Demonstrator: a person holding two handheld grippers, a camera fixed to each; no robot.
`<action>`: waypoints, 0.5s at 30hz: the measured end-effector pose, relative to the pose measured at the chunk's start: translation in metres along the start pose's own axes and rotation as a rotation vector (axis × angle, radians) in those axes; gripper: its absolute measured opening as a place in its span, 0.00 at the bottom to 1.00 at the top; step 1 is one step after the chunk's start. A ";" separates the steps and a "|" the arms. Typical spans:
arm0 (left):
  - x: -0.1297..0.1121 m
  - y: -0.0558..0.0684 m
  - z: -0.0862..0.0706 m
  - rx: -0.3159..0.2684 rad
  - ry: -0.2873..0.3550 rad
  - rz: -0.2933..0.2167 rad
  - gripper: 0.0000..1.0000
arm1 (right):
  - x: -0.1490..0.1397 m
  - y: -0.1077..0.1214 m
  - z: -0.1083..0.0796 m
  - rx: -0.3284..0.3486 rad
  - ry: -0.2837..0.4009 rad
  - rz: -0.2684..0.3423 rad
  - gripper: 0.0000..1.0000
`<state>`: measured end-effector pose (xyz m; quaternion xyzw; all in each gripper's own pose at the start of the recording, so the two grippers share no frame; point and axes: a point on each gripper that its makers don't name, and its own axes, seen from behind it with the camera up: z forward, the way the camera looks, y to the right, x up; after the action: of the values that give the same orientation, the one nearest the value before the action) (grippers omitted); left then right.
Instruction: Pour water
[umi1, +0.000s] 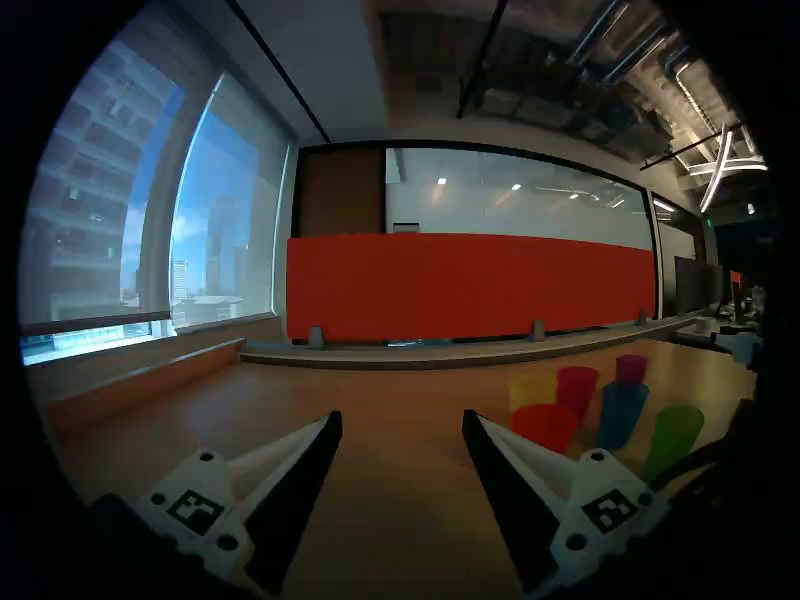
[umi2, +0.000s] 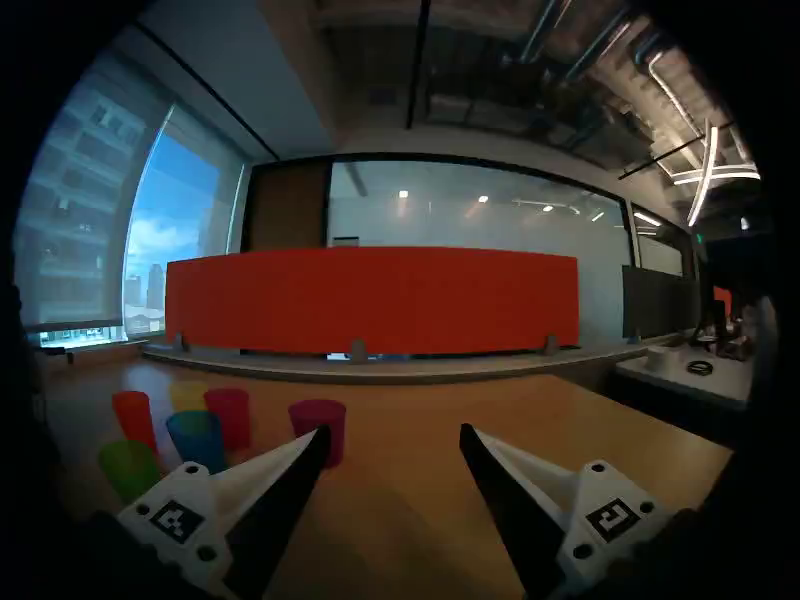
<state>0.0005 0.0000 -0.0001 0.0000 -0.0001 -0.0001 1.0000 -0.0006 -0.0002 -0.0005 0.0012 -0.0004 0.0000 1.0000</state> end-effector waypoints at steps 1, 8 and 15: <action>0.000 0.000 0.000 0.000 0.000 0.000 0.89 | 0.000 0.000 0.000 0.001 0.000 0.000 1.00; 0.001 0.000 0.001 -0.002 0.000 0.006 0.89 | -0.001 -0.002 0.001 0.013 -0.006 -0.001 1.00; 0.016 0.000 0.002 -0.004 -0.003 0.038 0.89 | 0.004 -0.004 0.002 0.029 -0.046 -0.009 1.00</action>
<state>0.0168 0.0000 0.0016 -0.0021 -0.0017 0.0190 0.9998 0.0033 -0.0043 0.0018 0.0158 -0.0234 -0.0043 0.9996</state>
